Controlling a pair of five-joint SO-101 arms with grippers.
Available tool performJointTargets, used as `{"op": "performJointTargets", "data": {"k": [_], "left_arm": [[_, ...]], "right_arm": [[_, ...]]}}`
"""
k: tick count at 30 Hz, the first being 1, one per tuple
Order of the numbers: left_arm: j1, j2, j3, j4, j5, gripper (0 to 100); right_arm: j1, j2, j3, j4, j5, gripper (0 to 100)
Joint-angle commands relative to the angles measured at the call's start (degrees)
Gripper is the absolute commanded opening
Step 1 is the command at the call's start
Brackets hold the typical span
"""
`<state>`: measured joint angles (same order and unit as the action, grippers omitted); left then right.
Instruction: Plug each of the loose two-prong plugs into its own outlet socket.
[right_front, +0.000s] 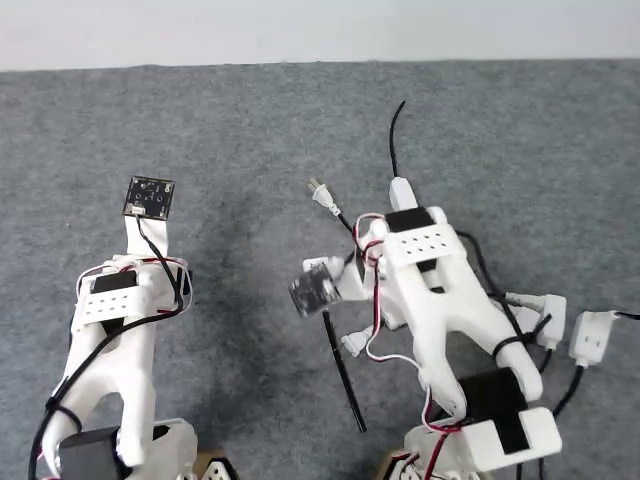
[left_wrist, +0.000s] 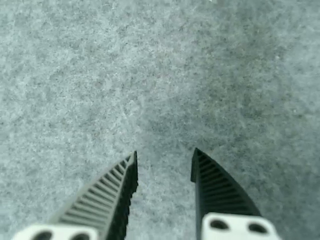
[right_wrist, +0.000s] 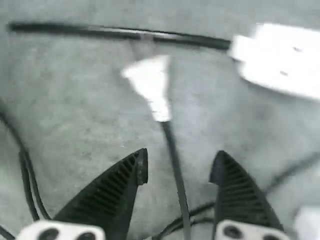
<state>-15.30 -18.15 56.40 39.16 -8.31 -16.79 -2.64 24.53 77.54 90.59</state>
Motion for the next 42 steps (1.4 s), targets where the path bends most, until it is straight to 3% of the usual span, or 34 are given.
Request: {"op": "performJointTargets", "data": {"k": [1,4,9,13,16,19,23,28,33,42], "left_arm": [[-0.26,-0.26,-1.27,-1.14,-0.62,17],[-0.26,-0.26,-1.27,-1.14,-0.62,17],[-0.26,-0.26,-1.27,-1.14,-0.62,17],[-0.26,-0.26,-1.27,-1.05,-0.62,17],[-0.26,-0.26,-1.27,-1.05,-0.62,17],[-0.26,-0.26,-1.27,-1.05,-0.62,17],[-0.26,-0.26,-1.27,-1.05,-0.62,17],[-0.26,-0.26,-1.27,-1.14,-0.62,17],[-0.26,-0.26,-1.27,-1.23,-0.62,17],[-0.18,-0.26,-1.36,-1.23,-0.62,17]], "right_arm": [[-1.98,-0.22,-6.77,0.13,-25.14,15.8],[-2.95,-0.13,-9.41,3.74,-48.62,11.4],[-0.84,0.22,-8.09,4.0,-94.15,4.2],[-2.68,0.48,-4.92,-3.65,-115.52,7.1],[-7.34,0.48,-0.44,-7.52,-126.77,8.4],[-10.24,0.48,5.1,-13.41,-130.46,8.0],[-7.34,-0.04,9.41,-19.3,-133.98,8.0],[-3.91,-0.04,9.67,-17.36,-136.97,9.2],[-2.86,-0.22,9.58,-14.73,-138.46,21.4],[-2.59,-5.76,10.9,-13.41,-138.02,16.9]]}}
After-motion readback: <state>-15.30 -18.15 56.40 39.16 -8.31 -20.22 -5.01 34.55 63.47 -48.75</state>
